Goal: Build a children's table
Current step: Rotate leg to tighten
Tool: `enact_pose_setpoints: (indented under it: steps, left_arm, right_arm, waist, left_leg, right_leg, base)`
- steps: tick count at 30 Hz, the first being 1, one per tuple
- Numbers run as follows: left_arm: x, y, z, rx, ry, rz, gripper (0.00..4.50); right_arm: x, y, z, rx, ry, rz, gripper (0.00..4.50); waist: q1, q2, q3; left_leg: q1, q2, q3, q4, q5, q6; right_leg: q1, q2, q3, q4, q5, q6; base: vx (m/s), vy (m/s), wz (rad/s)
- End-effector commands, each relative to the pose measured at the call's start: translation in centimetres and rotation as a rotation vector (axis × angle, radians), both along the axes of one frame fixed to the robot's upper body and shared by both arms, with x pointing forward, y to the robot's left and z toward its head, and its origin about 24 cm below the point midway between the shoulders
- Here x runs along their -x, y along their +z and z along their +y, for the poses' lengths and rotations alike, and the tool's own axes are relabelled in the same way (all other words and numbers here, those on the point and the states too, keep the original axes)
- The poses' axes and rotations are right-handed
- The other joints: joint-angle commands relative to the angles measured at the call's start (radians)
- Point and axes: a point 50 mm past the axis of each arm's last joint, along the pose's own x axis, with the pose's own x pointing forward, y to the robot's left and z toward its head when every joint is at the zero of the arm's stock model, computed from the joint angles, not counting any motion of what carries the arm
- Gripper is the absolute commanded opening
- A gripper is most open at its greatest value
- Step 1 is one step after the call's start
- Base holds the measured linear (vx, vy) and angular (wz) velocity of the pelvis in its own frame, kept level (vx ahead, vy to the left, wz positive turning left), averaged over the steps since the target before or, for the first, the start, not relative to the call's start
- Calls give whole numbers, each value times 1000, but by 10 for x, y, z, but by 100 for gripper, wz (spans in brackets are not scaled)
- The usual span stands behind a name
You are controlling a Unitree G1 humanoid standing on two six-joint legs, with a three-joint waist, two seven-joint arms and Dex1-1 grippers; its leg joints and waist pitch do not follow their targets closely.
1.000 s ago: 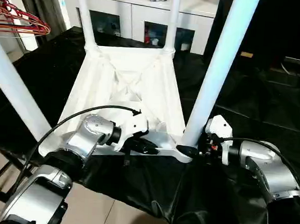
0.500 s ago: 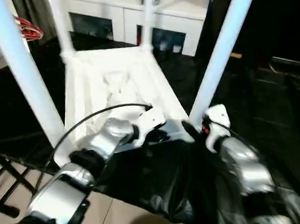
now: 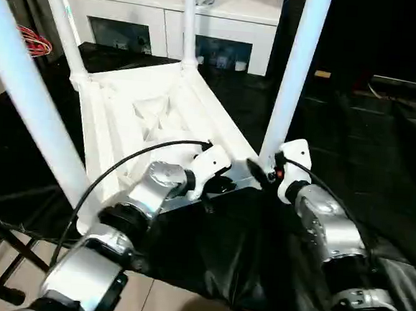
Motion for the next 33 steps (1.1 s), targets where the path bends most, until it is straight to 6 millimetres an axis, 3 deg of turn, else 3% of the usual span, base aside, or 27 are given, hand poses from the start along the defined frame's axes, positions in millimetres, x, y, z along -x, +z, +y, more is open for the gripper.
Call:
enact_pose_setpoints:
  steps: [1, 6, 11, 16, 21, 33]
  left_arm:
    - [2, 9, -8, 62, -68, -38, 0]
    - [10, 12, 5, 74, -203, -19, 0]
    - [14, 14, 14, 67, -275, 4, 0]
    - [15, 13, 21, 53, -298, 20, 0]
    - [15, 12, 26, 43, -307, 30, 0]
    - [15, 9, 23, 46, -264, 12, 0]
  right_arm:
    - [10, -11, 9, 15, 113, 56, 376]
    - [14, -4, -9, 21, 220, 69, 376]
    - [19, 4, -15, 0, 306, 62, 376]
    - [25, 4, -16, -11, 363, 76, 330]
    - [33, 1, -16, 6, 438, 105, 280]
    - [37, -6, -11, 1, 427, 123, 272]
  waist:
    - [5, -11, -61]
    - [19, -11, -64]
    - [31, -5, -62]
    - [37, -7, -67]
    - [45, -10, -66]
    - [51, -15, -68]
  left_leg:
    - [7, 62, -34, -62, -188, 66]
    - [4, 67, -31, -57, -152, 97]
    - [9, 70, -31, -57, -171, 80]
    - [1, 69, -30, -52, -131, 95]
    - [2, 69, -29, -50, -138, 98]
    - [0, 66, -29, -47, -112, 103]
  right_leg:
    - [45, -100, 58, -82, -159, -219]
    - [46, -98, 52, -74, -111, -241]
    - [40, -100, 54, -75, -154, -235]
    - [39, -98, 53, -64, -71, -245]
    - [38, -99, 52, -68, -107, -233]
    - [38, -98, 52, -65, -106, -223]
  base:
    - [0, 0, 0]
    - [0, 0, 0]
    - [0, 0, 0]
    - [0, 0, 0]
    - [0, 0, 0]
    - [0, 0, 0]
